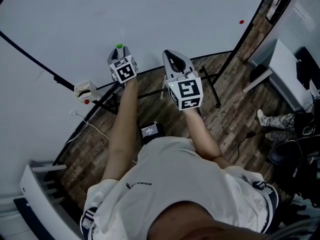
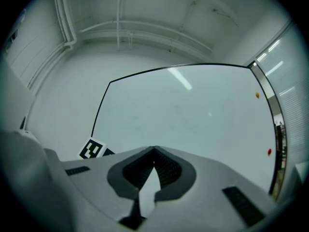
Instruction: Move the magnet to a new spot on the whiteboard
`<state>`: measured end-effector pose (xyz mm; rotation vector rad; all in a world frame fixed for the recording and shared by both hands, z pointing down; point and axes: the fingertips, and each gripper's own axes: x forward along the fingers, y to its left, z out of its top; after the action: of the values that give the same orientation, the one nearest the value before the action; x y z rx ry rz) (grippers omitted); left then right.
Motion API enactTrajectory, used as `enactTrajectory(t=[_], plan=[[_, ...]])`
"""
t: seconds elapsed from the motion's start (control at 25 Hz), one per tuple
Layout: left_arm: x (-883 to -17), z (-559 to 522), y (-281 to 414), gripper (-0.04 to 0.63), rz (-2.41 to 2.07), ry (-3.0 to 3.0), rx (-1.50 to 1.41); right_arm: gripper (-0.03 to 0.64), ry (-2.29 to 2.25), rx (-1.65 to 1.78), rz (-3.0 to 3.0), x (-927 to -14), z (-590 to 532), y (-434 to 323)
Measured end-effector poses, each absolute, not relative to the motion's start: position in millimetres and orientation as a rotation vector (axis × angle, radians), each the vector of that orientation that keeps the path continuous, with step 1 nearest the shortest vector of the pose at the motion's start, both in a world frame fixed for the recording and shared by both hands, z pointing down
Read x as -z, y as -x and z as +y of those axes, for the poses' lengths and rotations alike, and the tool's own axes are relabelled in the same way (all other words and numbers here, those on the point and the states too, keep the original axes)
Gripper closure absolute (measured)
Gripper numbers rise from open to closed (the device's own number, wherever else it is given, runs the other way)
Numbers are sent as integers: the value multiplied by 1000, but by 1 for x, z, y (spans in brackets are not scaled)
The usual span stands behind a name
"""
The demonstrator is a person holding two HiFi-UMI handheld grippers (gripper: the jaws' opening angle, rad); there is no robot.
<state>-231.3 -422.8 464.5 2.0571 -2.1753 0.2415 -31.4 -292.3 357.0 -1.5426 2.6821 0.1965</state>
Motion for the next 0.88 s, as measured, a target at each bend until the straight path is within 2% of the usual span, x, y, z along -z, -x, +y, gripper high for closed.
enactTrajectory(t=[0.44, 0.88], plan=[[-438, -396, 216, 453, -2183, -2104, -157, 603, 1532, -190, 2690, -354, -286, 32], [-421, -374, 212, 522, -2191, -2140, -80, 603, 1521, -189, 2698, -357, -282, 37]])
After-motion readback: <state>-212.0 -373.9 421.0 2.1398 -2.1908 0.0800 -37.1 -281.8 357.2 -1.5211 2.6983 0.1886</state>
